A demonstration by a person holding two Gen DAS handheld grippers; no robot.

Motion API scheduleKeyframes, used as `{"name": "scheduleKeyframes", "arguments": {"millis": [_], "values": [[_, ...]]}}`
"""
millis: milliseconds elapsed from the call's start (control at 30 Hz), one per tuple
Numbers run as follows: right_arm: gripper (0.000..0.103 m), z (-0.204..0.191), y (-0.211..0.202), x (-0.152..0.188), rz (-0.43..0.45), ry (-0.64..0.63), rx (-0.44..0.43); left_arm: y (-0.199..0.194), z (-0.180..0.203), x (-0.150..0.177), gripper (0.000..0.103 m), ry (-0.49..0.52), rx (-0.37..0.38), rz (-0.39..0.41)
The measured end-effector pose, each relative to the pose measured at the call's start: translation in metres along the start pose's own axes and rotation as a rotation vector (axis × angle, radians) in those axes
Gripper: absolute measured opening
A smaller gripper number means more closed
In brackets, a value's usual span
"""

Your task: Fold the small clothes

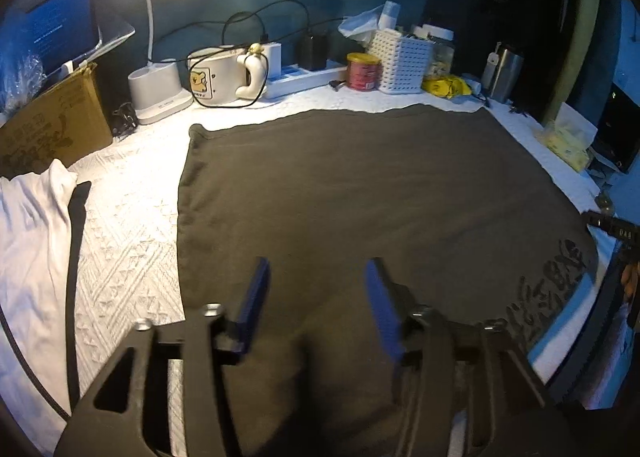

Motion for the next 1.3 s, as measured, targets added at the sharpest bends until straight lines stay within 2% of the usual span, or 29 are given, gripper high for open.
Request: {"name": "scheduleKeyframes", "arguments": {"millis": [67, 200, 333, 533, 600, 633, 733, 767, 900, 1133, 1300], "values": [[0.057, -0.002, -0.005, 0.012, -0.007, 0.003, 0.001, -0.005, 0.003, 0.002, 0.058, -0.002, 0.008, 0.008], [0.057, -0.009, -0.014, 0.032, -0.013, 0.009, -0.02, -0.012, 0.007, 0.011, 0.058, 0.013, 0.017, 0.009], [0.057, -0.019, -0.016, 0.051, -0.031, -0.046, -0.023, -0.015, 0.006, 0.02, 0.058, 0.012, 0.02, 0.0], [0.058, -0.042, -0.018, 0.065, -0.04, -0.035, -0.095, -0.02, -0.003, 0.026, 0.058, 0.016, 0.0, 0.009], [0.058, -0.057, -0.014, 0.067, -0.051, -0.019, -0.146, -0.019, -0.009, 0.028, 0.058, 0.001, -0.004, 0.005], [0.058, -0.062, -0.011, 0.067, -0.05, -0.006, -0.167, -0.017, -0.013, 0.028, 0.058, -0.009, -0.01, -0.004], [0.08, -0.071, -0.005, 0.06, -0.012, 0.053, -0.225, -0.013, -0.02, 0.027, 0.058, -0.02, -0.024, -0.018], [0.082, -0.07, -0.003, 0.056, 0.005, 0.091, -0.242, -0.012, -0.021, 0.027, 0.058, -0.022, -0.027, -0.023], [0.082, -0.059, 0.002, 0.04, 0.04, 0.17, -0.272, -0.011, -0.023, 0.025, 0.058, -0.013, -0.038, -0.028], [0.082, -0.039, 0.015, 0.014, 0.098, 0.243, -0.26, -0.013, -0.024, 0.011, 0.058, -0.002, -0.064, -0.016], [0.082, -0.029, 0.025, -0.003, 0.158, 0.296, -0.252, -0.006, -0.033, 0.009, 0.058, -0.015, -0.094, -0.039]]}}
Point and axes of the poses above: each gripper's, at about its wrist camera, not at the fingertips, and y roughly the way its jaws point, z to its right, x to its underside, the point moved 10 cm from there along y, roughly the way its jaws point, and after that the axes turned 9 degrees about -x, right-handed, at the moved point
